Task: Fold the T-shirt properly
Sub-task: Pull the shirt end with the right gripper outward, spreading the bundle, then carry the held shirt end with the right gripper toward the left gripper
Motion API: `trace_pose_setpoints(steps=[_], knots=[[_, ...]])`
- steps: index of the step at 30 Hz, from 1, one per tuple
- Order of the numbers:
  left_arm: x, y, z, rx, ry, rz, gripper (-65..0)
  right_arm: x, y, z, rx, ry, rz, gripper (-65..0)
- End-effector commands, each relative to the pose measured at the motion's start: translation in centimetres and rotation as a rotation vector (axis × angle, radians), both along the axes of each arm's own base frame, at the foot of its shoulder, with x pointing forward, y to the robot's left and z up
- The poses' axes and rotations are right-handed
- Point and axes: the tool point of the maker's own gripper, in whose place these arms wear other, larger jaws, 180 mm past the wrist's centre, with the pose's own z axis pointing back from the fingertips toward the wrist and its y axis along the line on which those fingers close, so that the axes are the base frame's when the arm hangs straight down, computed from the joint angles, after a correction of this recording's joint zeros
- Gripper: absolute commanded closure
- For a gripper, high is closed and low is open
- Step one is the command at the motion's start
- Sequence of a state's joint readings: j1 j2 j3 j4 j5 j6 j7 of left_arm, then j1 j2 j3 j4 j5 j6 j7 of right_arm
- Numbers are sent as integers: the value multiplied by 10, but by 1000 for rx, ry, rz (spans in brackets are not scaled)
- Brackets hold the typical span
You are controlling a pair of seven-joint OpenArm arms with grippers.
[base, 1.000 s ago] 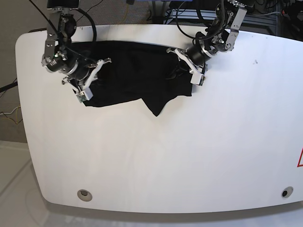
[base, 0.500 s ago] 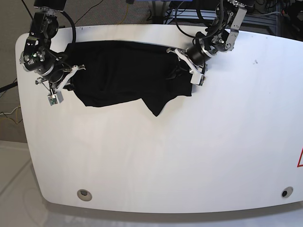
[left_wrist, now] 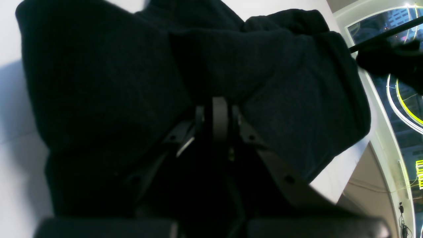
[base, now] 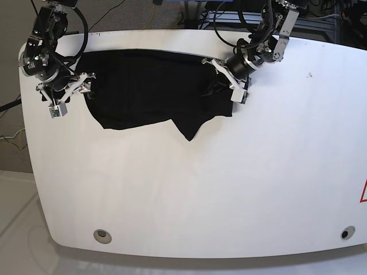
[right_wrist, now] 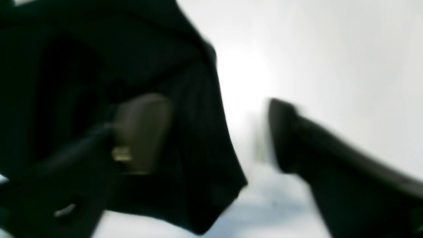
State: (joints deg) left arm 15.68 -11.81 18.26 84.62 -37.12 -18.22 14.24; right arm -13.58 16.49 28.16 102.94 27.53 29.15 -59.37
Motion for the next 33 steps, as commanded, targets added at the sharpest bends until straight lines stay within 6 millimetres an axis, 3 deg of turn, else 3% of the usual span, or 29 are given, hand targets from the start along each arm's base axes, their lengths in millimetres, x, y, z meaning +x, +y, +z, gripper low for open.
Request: trace_pose_setpoints(steps=[1, 7, 18, 25, 33], knots=[[-9, 4, -13, 55, 46, -22, -19, 6, -3, 10, 12, -50, -22, -574], [-9, 4, -13, 55, 46, -22, -19, 2, -2, -4, 35, -18, -5, -539], [-9, 7, -14, 63, 46, -25, -19, -18, 2, -56, 132, 104, 43, -519], [-9, 8, -14, 66, 46, -25, -19, -23, 5, -69, 177, 117, 14, -515], [-3, 8, -11, 67, 32, -24, -19, -24, 32, -73, 229, 107, 21, -475]])
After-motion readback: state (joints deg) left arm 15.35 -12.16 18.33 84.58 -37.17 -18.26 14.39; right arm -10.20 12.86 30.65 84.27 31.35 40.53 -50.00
